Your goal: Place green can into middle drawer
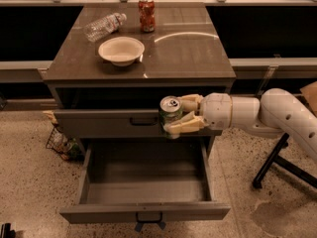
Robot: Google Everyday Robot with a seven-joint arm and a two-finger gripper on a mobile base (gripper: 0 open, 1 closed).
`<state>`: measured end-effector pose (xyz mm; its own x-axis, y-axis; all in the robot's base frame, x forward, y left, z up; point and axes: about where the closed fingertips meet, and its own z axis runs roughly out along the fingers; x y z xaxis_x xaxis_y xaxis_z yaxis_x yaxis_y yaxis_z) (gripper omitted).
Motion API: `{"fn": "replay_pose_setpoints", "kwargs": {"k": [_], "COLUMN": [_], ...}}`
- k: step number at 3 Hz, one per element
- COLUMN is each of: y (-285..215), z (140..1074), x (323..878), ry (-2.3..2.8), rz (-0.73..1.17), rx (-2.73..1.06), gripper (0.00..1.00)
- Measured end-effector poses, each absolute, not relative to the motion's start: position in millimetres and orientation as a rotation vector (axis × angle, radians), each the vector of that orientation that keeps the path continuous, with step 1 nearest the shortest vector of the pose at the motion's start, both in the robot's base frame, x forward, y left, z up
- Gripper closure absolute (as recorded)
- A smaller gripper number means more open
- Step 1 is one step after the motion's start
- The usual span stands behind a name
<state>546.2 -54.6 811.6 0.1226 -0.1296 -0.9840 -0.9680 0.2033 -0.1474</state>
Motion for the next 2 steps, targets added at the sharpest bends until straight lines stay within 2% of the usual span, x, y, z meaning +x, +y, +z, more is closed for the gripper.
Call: {"fn": "replay_pose_setpoints", "kwargs": {"k": [2], "y": [-52], "z": [799], "x": [539], "ry": [1.325], "rz": [0.876], "rx": [-1.209], "gripper": [1.00]}}
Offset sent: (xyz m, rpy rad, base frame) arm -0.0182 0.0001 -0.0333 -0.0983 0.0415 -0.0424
